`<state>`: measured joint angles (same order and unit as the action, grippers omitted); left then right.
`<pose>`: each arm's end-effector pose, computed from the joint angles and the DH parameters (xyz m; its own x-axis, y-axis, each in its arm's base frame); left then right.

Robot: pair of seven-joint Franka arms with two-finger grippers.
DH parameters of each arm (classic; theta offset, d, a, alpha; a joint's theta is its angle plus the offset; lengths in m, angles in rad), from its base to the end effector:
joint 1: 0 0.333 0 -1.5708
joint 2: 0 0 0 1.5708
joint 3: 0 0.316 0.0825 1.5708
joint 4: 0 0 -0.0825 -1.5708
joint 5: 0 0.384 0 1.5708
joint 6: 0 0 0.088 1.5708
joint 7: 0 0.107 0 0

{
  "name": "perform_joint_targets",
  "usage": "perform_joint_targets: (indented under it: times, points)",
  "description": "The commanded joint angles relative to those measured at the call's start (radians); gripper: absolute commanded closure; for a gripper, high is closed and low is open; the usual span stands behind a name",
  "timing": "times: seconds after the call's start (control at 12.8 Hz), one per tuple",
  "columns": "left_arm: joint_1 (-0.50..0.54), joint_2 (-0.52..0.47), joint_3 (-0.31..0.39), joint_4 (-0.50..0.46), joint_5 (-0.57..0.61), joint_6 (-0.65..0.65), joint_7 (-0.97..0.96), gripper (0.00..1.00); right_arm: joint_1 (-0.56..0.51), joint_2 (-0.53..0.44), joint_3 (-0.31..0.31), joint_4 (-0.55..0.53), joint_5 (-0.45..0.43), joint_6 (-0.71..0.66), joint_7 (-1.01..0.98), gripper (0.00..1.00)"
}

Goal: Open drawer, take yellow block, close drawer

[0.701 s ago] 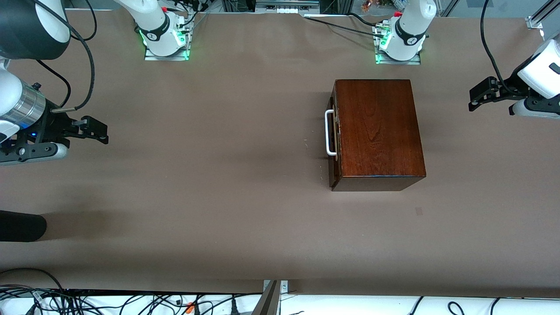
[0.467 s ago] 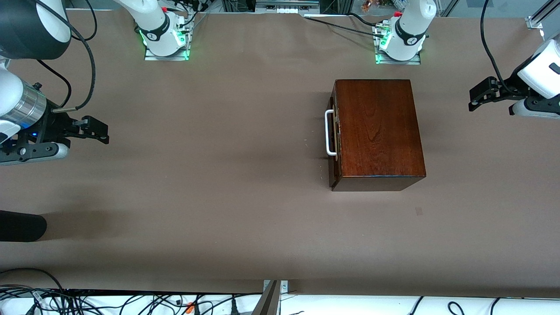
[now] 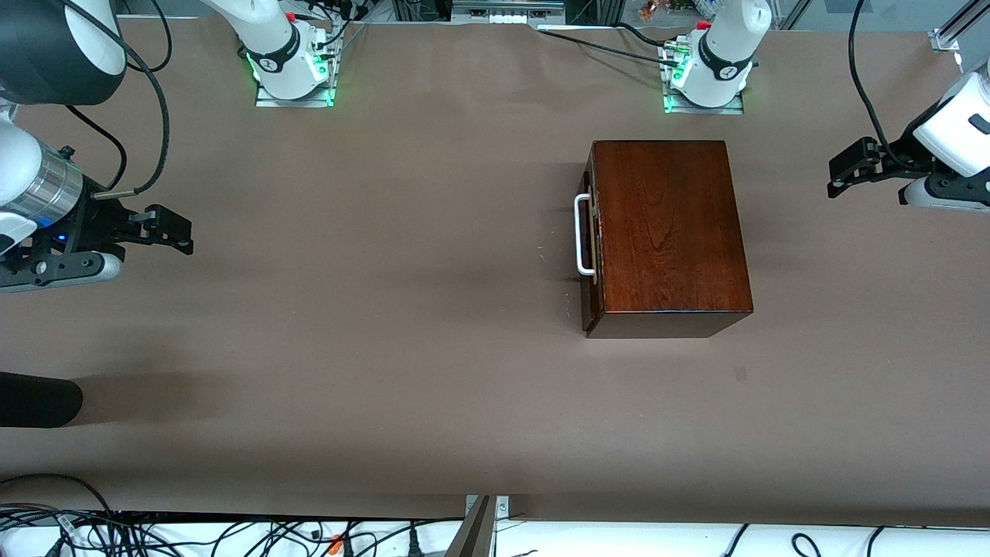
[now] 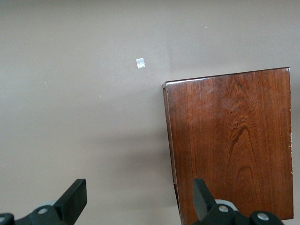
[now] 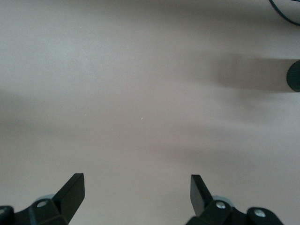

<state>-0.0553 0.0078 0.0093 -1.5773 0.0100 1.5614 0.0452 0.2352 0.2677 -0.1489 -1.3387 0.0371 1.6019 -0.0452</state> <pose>0.5550 -0.0245 0.6163 0.9956 -0.0910 -0.0241 -0.0912 -0.9958 -0.0090 0.6328 0.0717 0.5788 0.9908 0.1351 -0.0017 0.1351 -0.9908 0.0021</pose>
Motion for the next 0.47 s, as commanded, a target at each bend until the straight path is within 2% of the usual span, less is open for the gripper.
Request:
perform_joint_targets:
  times: [0.0,0.39]
  points:
    - [-0.002,0.018,-0.003,0.034,0.004,-0.015,-0.010,0.00,0.003,-0.025,0.000,-0.027,0.020,0.012,0.010,0.00]
    - [-0.005,0.035,-0.037,0.034,0.001,-0.015,-0.013,0.00,0.004,-0.025,0.002,-0.027,0.020,0.012,0.010,0.00]
